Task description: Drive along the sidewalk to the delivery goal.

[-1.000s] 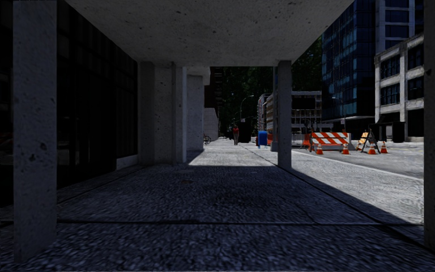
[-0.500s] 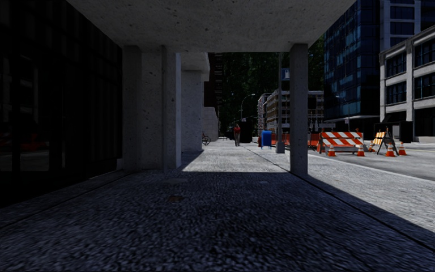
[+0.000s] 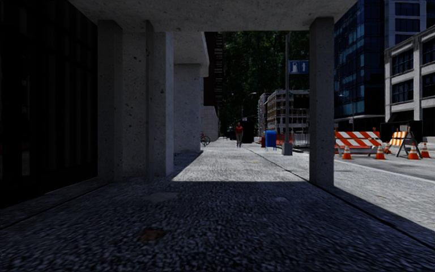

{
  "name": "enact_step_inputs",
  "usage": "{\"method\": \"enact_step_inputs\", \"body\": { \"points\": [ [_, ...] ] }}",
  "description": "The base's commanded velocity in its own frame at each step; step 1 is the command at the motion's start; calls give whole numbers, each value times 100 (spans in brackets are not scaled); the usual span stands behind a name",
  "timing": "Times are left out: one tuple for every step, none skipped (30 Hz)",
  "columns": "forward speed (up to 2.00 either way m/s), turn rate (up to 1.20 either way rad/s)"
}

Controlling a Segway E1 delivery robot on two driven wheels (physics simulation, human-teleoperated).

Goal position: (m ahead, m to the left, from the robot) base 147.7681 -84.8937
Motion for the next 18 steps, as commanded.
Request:
{"method": "enact_step_inputs", "body": {
  "points": [
    [200, 0],
    [200, 0],
    [200, 0],
    [200, 0],
    [200, 0],
    [200, 0],
    [200, 0],
    [200, 0],
    [200, 0],
    [200, 0],
    [200, 0],
    [200, 0],
    [200, 0],
    [200, 0],
    [200, 0],
    [200, 0],
    [200, 0],
    [200, 0]
  ]
}}
